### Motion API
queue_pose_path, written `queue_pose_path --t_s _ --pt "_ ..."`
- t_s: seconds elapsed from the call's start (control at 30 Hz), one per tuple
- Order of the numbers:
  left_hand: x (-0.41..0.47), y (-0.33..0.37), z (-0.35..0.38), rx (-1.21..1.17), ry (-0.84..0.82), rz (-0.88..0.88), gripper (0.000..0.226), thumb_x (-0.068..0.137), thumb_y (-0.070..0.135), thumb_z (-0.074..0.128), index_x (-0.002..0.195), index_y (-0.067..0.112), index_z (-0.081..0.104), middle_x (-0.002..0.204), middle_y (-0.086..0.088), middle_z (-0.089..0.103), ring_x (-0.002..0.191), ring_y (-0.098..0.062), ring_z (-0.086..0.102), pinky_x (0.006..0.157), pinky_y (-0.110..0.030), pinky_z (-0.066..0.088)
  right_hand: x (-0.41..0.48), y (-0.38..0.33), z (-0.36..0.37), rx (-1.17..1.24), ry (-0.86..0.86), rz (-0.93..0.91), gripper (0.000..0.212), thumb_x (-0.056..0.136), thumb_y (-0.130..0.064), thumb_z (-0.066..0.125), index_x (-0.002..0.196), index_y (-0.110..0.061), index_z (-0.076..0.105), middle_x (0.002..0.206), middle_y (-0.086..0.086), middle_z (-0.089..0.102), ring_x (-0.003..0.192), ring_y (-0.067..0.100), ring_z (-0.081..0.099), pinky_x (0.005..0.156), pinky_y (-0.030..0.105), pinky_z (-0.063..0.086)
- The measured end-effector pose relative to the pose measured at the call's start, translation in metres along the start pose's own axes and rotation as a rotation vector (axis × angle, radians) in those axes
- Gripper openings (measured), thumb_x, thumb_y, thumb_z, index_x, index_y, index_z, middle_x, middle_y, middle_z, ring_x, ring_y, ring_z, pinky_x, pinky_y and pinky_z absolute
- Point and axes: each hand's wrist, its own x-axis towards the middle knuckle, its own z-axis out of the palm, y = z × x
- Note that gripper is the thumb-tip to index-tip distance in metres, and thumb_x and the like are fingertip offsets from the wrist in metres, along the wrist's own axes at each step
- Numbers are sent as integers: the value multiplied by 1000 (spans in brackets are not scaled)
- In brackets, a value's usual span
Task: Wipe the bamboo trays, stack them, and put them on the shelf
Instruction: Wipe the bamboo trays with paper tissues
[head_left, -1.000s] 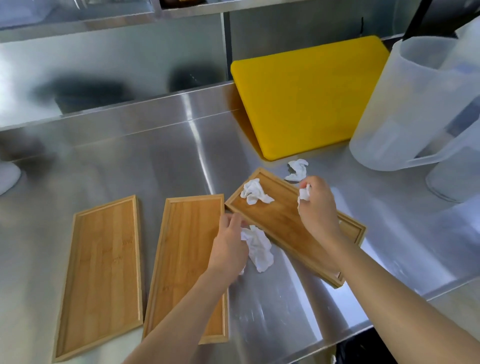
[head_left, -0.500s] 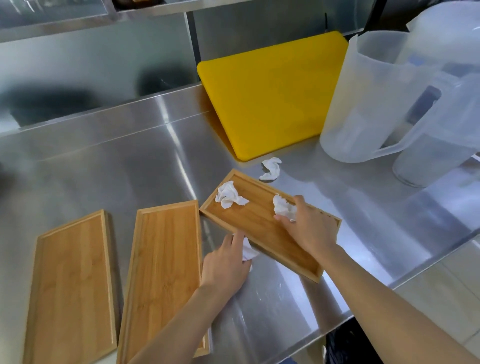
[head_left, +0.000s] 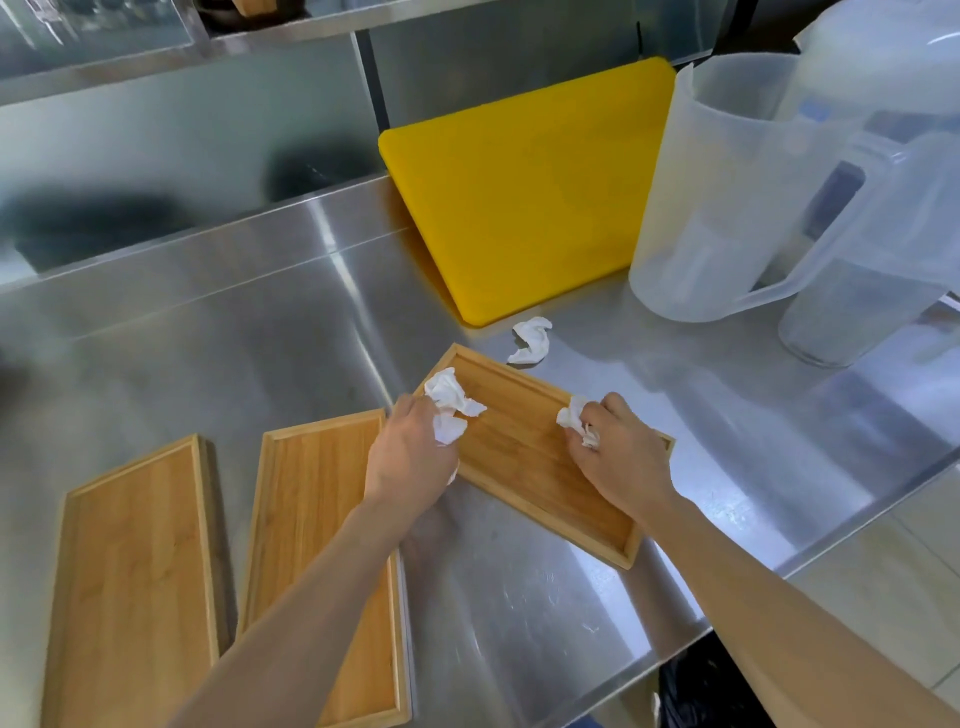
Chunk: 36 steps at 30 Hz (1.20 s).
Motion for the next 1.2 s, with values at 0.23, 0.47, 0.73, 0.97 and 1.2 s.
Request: queue_pose_path --t_s 0.23,0.47,0.73,0.97,1.2 --pt "29 1 -1 58 -8 -19 16 80 2 55 95 4 51 100 -11 50 66 -24 48 50 -25 31 29 -5 -4 369 52 130 23 76 -2 57 74 -15 38 88 -3 36 66 14 43 52 21 38" --pt "44 6 12 216 -111 -64 42 80 10 59 118 14 40 117 -10 50 86 -33 59 60 -31 37 56 -1 3 434 -140 162 32 81 -13 52 111 -21 43 81 5 56 68 23 55 57 37 45" --pt "53 4 26 283 -142 -98 39 87 45 49 122 32 39 111 -6 50 85 -33 61 60 -33 42 112 10 16 50 -265 -47 52 83 -38 53 129 -35 30 99 15 67 86 37 59 63 36 40" --pt "53 6 32 269 -111 -149 23 88 32 46 108 20 46 101 -7 55 81 -33 61 61 -33 43 143 12 38 -102 -399 -21 66 74 -65 46 129 -31 30 116 12 63 98 35 59 68 36 39" --pt "38 6 26 195 21 -203 28 86 27 54 109 12 50 98 -7 56 73 -24 50 56 -29 35 137 16 43 -98 -349 -44 9 84 -28 42 80 -20 41 81 13 63 60 25 42 46 27 21"
